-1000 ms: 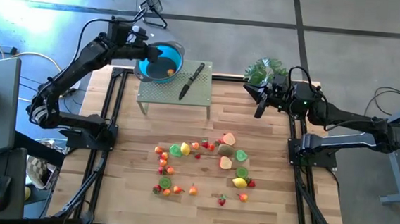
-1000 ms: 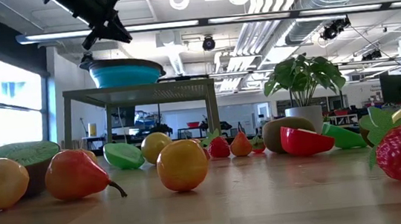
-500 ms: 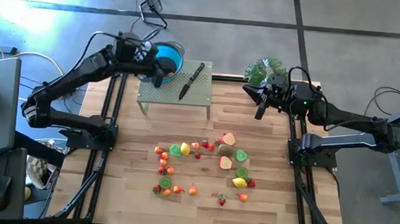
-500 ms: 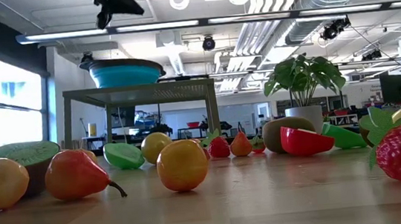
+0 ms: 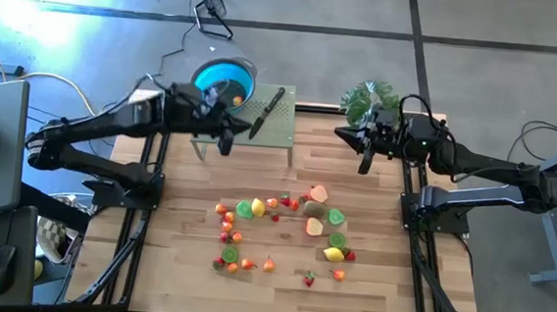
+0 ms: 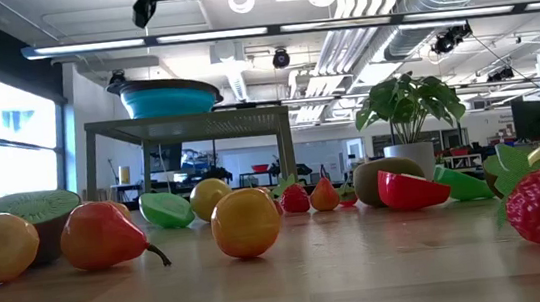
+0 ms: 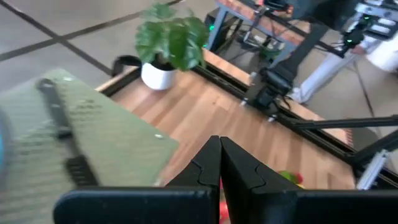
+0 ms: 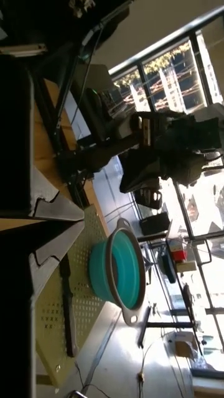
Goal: Pick & Place Fruit
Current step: Put the half apple into the strainer bowl on the shelf
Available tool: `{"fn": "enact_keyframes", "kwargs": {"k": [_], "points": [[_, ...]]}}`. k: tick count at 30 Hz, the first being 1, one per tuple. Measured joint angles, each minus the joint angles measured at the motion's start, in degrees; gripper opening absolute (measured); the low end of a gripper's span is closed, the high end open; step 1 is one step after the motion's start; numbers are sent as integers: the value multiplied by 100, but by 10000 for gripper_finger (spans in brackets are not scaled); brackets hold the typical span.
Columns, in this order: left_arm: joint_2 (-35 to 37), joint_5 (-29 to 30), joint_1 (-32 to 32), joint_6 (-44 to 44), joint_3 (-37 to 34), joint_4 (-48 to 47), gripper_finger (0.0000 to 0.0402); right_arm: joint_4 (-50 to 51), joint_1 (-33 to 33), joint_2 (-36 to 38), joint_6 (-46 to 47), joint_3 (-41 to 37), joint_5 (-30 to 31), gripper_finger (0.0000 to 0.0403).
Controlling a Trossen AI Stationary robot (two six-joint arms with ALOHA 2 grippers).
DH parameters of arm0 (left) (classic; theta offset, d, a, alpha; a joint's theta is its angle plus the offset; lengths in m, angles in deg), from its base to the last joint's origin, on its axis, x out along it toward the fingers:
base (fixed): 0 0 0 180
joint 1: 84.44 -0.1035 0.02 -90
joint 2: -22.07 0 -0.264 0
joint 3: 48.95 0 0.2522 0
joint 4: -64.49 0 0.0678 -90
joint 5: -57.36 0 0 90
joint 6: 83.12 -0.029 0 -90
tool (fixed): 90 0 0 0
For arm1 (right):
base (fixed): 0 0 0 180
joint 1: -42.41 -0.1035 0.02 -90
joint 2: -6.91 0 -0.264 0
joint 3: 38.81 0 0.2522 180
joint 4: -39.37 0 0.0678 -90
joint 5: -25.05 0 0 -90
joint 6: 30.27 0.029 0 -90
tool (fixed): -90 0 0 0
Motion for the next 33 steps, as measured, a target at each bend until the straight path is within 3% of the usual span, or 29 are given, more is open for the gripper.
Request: {"fn": "enact_keyframes", "kwargs": {"k": [10,18,25,33], "points": [[0,1217,1551,245,-795,1376,0,347,0,2,12,0,-396,2],[0,1893,2322,353,-956,1552,0,343,-2,0,434,0,-323,2],[290,2118,2669,96,-962,1384,0,344,-132,0,896,0,92,3],[992,2178,2682,-4,-960,593,0,336,-849,-2,1077,0,1073,3]]}}
